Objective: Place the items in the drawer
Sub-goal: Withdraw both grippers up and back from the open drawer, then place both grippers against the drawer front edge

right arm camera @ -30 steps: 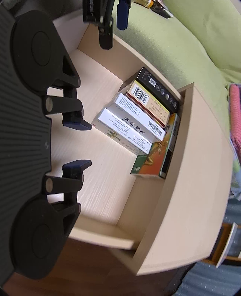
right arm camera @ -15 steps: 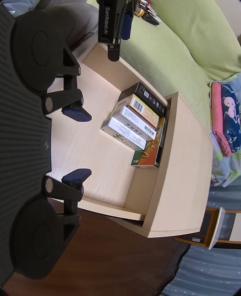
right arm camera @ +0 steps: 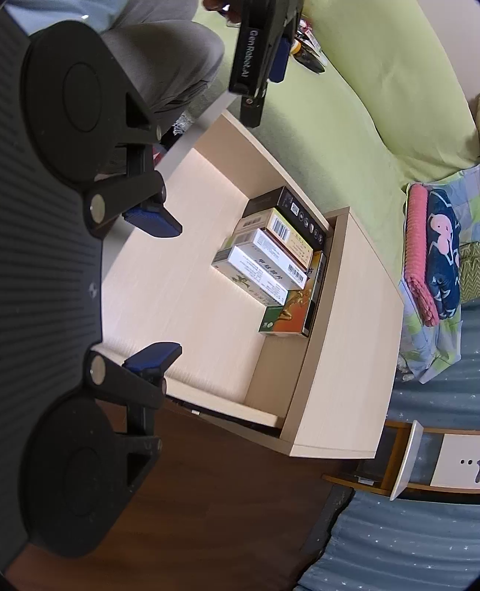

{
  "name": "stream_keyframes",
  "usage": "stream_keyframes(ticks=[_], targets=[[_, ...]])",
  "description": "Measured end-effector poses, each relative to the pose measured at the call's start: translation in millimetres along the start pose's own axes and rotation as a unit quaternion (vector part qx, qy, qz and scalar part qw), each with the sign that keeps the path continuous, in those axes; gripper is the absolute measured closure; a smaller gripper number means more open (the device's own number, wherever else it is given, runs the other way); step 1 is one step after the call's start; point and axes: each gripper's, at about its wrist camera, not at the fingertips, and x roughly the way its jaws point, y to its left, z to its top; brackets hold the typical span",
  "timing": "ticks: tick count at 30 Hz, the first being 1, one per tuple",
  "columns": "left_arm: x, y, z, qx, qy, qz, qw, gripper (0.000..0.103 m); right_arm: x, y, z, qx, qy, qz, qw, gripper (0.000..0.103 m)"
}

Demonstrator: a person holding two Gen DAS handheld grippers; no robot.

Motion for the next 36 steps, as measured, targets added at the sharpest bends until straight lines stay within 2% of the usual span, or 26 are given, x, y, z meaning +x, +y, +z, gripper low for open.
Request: stream_keyframes(ticks=[9,14,21,28,31,36], targets=[[-9.8,6.3,-13.0,0.027,-0.004,-0.006,0.9996,0.02,-13.7,-11.2,-21.5,-0.013,-0.006,0.0,1.0,0.033],[-10.2,11.4,-23.1,0.074,-0.003,-0.022,0.997,0.02,-16.8,-17.2,-35.4,-0.045,0.0,-0.007,0.999,0.032],[0.6,35.6,-38.0,0.15,0.008,-0.042,0.9877,0.02,-13.1,-34.4,-50.2,-0.074,0.022,-0.004,0.997,0.029],[24.8,60.9,-43.6,0.209,0.036,-0.092,0.9728,0.02,-1.2,-37.1,-57.9,-0.122,0.046,0.028,0.991,0.029],[36.8,67.1,-36.4,0.208,0.048,-0.114,0.9703,0.02,5.6,-37.6,-60.9,-0.131,0.059,0.031,0.989,0.031],[54.5,73.0,-28.7,0.194,0.067,-0.131,0.9699,0.025,15.1,-43.5,-66.2,-0.104,0.081,0.035,0.991,0.047]])
